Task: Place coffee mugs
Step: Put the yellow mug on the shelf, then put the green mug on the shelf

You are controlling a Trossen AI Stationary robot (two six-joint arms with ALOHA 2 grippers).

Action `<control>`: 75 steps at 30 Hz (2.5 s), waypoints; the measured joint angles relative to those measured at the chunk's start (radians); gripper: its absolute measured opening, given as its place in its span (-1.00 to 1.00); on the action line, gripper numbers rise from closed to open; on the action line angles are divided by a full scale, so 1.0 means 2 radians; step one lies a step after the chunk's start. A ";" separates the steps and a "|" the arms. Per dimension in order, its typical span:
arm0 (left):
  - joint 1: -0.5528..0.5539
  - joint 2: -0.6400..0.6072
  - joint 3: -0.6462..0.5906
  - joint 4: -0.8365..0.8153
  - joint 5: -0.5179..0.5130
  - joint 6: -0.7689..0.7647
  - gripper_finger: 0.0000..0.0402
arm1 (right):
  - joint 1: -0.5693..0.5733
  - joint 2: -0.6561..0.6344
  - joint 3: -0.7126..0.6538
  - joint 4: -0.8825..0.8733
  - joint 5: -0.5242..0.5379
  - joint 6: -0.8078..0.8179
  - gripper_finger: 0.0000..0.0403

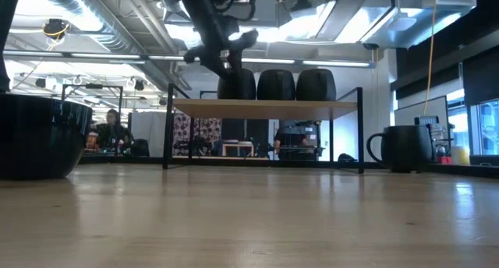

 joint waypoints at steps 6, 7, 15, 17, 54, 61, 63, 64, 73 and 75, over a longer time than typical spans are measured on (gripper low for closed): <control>-0.003 -0.028 0.000 -0.007 0.000 0.004 -0.20 | 0.000 0.000 0.000 0.001 -0.001 0.000 -0.16; -0.003 -0.032 0.000 -0.006 0.007 0.007 -0.20 | 0.000 0.000 0.000 0.002 0.000 0.000 -0.16; -0.023 -0.073 0.000 -0.004 0.063 0.015 -0.20 | 0.000 0.000 0.000 0.005 0.010 0.001 -0.16; -0.036 -0.084 0.000 -0.005 0.087 0.020 -0.20 | 0.000 0.000 0.000 0.005 0.012 0.000 -0.16; -0.187 -0.269 -0.208 0.126 0.145 0.133 -0.20 | -0.505 -0.207 0.001 -0.217 -0.089 -0.378 -0.16; -0.180 -0.269 -0.208 0.127 0.144 0.133 -0.20 | -0.678 -0.208 0.000 -0.163 -0.134 -0.621 -0.16; -0.180 -0.269 -0.208 0.126 0.145 0.133 -0.20 | -0.719 -0.202 0.000 -0.136 -0.154 -0.680 -0.16; -0.180 -0.269 -0.208 0.127 0.146 0.132 -0.20 | -0.739 -0.198 0.000 -0.125 -0.165 -0.703 -0.16; -0.180 -0.269 -0.208 0.127 0.149 0.132 -0.20 | -0.868 -0.158 0.000 -0.098 -0.257 -0.800 -0.16; -0.180 -0.269 -0.208 0.127 0.149 0.132 -0.20 | -0.885 -0.149 0.000 -0.098 -0.258 -0.812 -0.16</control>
